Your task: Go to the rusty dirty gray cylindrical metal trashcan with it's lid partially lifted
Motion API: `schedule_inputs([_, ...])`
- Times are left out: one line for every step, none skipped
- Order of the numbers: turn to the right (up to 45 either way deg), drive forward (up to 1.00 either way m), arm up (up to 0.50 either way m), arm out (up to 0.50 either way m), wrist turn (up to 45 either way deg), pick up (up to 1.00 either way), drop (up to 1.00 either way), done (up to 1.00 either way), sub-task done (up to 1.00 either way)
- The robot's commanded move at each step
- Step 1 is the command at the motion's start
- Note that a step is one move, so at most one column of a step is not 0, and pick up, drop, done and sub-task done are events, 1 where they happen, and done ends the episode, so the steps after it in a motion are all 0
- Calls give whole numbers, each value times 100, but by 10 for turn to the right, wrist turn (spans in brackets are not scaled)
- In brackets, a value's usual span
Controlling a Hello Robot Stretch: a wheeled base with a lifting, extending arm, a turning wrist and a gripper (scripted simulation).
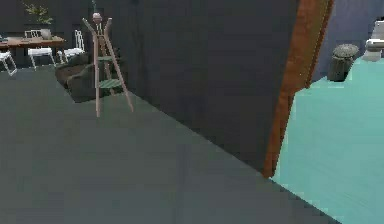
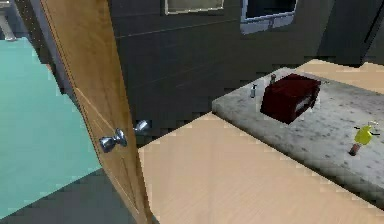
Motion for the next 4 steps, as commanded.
schedule_inputs([240,0,0,0,0,0,0,0,0])
schedule_inputs([0,55,0,0,0,0,0,0,0])
schedule_inputs([240,0,0,0,0,0,0,0,0])
schedule_inputs([0,100,0,0,0,0,0,0,0])
